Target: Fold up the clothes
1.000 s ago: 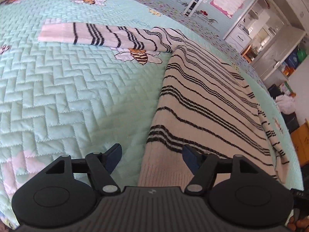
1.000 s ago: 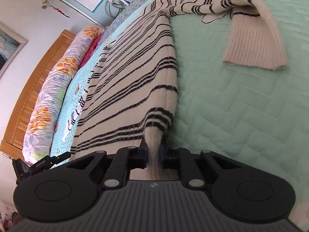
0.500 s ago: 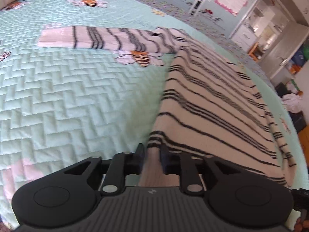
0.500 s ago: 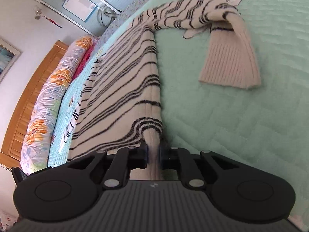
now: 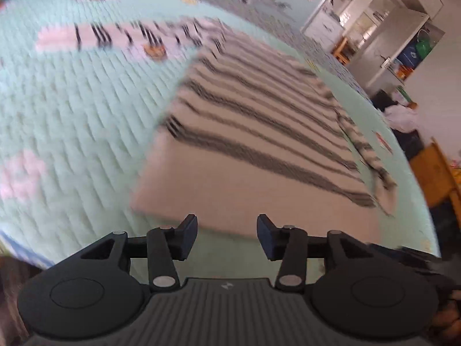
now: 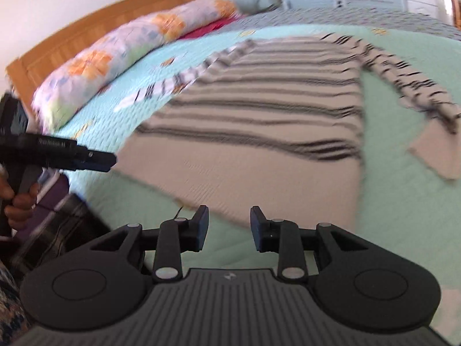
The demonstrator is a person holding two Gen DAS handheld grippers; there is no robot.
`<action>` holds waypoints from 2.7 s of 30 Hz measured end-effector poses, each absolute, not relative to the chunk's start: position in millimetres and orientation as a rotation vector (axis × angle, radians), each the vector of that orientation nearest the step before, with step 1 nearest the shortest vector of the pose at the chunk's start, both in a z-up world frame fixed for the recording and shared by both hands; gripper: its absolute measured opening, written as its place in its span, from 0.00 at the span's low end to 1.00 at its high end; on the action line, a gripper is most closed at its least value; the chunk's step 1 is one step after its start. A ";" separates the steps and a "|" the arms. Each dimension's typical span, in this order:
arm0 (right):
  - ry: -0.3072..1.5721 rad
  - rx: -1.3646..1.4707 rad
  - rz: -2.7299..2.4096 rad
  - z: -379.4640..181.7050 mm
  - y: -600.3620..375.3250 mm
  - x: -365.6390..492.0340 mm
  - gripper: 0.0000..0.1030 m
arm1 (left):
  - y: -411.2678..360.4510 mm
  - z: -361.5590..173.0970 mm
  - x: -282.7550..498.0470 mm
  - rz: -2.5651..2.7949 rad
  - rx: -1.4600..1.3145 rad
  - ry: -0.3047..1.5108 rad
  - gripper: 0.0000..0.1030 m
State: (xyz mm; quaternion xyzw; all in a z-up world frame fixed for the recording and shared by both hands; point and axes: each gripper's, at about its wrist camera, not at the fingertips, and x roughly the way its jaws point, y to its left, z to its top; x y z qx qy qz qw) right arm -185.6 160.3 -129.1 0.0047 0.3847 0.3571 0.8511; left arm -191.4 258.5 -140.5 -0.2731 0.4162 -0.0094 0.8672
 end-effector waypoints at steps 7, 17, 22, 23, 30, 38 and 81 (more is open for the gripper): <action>0.764 -0.191 0.779 -148.3 197.6 -214.2 0.52 | 250.8 -164.9 -187.4 0.012 -0.729 0.882 0.54; 0.679 -0.391 0.767 -151.3 216.2 -236.7 0.65 | 271.9 -164.1 -189.8 0.089 -0.888 0.777 0.51; 0.681 -0.401 0.763 -152.8 219.3 -236.8 0.68 | 274.7 -166.2 -190.4 0.099 -0.897 0.778 0.47; 0.686 -0.407 0.759 -152.2 221.0 -237.3 0.69 | 274.8 -166.2 -190.5 0.102 -0.894 0.783 0.47; 0.684 -0.454 0.751 -146.7 225.1 -254.2 0.69 | 273.5 -167.2 -202.9 0.101 -0.894 0.745 0.47; 0.583 -0.450 0.794 -143.7 238.7 -260.5 0.69 | 282.2 -174.3 -205.4 0.065 -0.966 0.709 0.46; 0.606 -0.407 0.952 -144.5 282.9 -241.7 0.69 | 261.5 -166.1 -185.1 0.001 -1.089 0.786 0.34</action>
